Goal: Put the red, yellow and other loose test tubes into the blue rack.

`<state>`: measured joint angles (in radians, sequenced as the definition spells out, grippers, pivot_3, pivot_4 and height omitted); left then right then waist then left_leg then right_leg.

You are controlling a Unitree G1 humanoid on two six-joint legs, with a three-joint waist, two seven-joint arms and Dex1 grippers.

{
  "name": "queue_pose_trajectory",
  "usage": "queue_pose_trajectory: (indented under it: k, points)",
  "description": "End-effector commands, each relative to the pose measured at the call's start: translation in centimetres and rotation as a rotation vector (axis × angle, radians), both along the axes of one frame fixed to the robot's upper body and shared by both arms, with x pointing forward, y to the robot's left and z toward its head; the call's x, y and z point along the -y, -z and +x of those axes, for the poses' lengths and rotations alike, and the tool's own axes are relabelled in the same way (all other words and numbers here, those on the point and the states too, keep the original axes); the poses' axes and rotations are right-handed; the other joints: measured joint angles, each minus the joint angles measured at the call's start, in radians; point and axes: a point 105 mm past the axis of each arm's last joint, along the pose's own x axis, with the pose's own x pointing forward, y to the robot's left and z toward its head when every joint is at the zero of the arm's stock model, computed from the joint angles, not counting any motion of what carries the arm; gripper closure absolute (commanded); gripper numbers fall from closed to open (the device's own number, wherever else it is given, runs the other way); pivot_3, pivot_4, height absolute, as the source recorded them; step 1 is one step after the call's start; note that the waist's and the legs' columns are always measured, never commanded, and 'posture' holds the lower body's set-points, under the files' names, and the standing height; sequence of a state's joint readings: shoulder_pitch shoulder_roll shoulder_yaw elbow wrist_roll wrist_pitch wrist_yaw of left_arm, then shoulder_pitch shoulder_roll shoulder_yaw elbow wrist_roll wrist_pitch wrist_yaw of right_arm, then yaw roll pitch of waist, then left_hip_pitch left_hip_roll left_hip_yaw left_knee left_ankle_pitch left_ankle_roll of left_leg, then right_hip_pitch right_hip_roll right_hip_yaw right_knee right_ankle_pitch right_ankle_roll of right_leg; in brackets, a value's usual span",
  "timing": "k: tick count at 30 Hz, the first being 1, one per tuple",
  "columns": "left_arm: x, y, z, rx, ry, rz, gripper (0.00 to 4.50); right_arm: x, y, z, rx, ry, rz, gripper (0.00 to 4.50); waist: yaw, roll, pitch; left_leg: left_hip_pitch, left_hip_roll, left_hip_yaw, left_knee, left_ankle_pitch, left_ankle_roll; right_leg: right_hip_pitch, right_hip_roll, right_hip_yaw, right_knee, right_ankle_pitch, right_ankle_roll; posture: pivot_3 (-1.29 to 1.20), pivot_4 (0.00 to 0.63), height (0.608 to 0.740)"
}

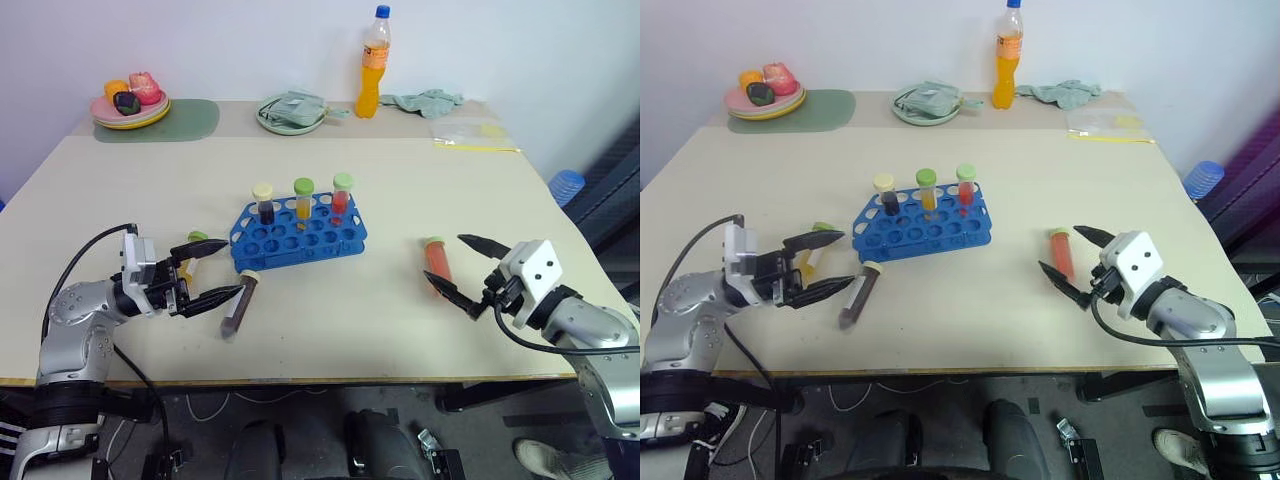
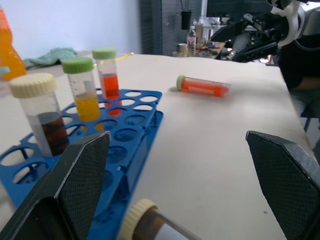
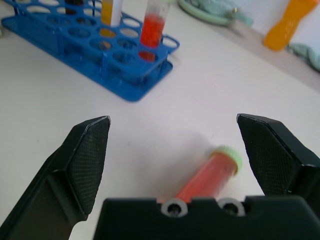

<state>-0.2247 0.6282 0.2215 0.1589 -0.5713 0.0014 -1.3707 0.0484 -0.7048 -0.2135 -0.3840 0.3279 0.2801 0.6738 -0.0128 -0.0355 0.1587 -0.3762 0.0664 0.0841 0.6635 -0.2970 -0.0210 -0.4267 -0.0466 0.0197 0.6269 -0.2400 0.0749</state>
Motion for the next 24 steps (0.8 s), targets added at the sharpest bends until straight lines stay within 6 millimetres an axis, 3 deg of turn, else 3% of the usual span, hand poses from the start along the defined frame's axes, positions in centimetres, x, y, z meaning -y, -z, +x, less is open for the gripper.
queue_pose_trajectory:
  k: [1, 8, 15, 24]
  points:
    - [0.1, -0.6, -0.1, 0.033, -0.005, -0.006, 0.03, 0.0, -1.5, 0.1, 0.053, -0.006, -0.005, 0.0, 0.0, 0.0, 0.0, 0.0, 0.0, 0.0, 0.0, 0.0, 0.0, 0.0, 0.0, 0.0, 0.0, 0.0, 0.0, 0.0, 0.15, 0.74]
    - [-0.5, -1.1, -0.6, 0.05, -0.064, -0.024, 0.03, -0.4, -2.7, 2.0, 0.076, -0.026, 0.005, 0.0, -0.002, 0.0, 0.0, 0.001, 0.0, 0.0, 0.0, 0.0, 0.0, 0.0, 0.0, 0.0, 0.0, 0.0, 0.0, 0.0, 0.15, 0.74]
    - [-0.8, -1.4, -0.4, 0.072, -0.113, -0.034, 0.03, -1.5, -2.4, 2.6, 0.077, -0.038, 0.042, 0.0, 0.002, 0.0, 0.0, 0.0, 0.0, 0.0, 0.0, 0.0, 0.0, 0.0, 0.0, 0.0, 0.0, 0.0, 0.0, 0.0, 0.15, 0.74]
    - [0.9, -2.3, 0.4, 0.091, -0.07, -0.051, 0.03, -0.2, -2.9, 3.2, 0.099, 0.062, 0.02, 0.0, 0.001, 0.0, 0.0, 0.0, 0.0, 0.0, 0.0, 0.0, 0.0, 0.0, 0.0, 0.0, 0.0, 0.0, 0.0, 0.0, 0.15, 0.74]
